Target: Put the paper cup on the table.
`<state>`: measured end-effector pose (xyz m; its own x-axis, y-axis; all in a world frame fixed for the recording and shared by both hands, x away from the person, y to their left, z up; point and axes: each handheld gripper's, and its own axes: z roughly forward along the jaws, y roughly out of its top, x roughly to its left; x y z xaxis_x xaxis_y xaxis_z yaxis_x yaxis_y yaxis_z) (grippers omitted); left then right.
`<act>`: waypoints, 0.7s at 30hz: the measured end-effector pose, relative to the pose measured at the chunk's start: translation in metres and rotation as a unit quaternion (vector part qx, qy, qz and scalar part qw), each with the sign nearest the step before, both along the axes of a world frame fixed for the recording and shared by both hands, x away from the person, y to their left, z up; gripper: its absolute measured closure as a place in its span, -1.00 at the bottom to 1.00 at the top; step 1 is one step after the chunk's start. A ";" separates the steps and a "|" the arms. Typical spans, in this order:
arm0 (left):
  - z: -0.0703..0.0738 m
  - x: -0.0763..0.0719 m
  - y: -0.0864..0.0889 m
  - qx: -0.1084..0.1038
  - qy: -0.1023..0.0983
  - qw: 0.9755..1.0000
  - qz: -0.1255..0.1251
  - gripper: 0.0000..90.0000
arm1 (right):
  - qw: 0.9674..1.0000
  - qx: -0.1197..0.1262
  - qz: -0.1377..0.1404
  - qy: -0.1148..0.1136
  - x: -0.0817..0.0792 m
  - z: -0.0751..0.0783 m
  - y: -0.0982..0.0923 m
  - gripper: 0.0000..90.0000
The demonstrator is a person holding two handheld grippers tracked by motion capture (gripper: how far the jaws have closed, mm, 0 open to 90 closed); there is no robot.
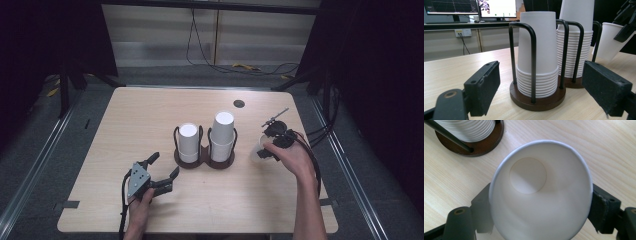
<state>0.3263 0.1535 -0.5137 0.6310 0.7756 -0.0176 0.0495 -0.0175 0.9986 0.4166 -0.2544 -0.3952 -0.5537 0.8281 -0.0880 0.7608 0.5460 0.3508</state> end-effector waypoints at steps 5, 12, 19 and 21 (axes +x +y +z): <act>0.000 -0.001 0.001 0.001 -0.006 1.000 0.001 -0.66 | 1.000 -0.019 0.004 0.018 0.009 -0.004 0.005 -0.52; -0.001 -0.003 0.002 -0.016 -0.009 1.000 0.011 -0.66 | 0.998 -0.043 0.008 0.034 0.017 -0.009 0.011 -0.52; -0.001 -0.003 0.002 -0.013 -0.013 1.000 0.016 -0.66 | 0.998 -0.054 0.013 0.039 0.023 -0.017 0.022 -0.55; -0.002 -0.003 0.003 -0.009 -0.015 1.000 0.011 -0.66 | 0.998 -0.053 0.013 0.035 0.024 -0.019 0.024 -0.57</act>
<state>0.3230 0.1561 -0.5152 0.6140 0.7892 -0.0127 0.0194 0.0010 0.9998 0.4409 -0.2307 -0.4138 -0.5833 0.8011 -0.1345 0.7659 0.5975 0.2372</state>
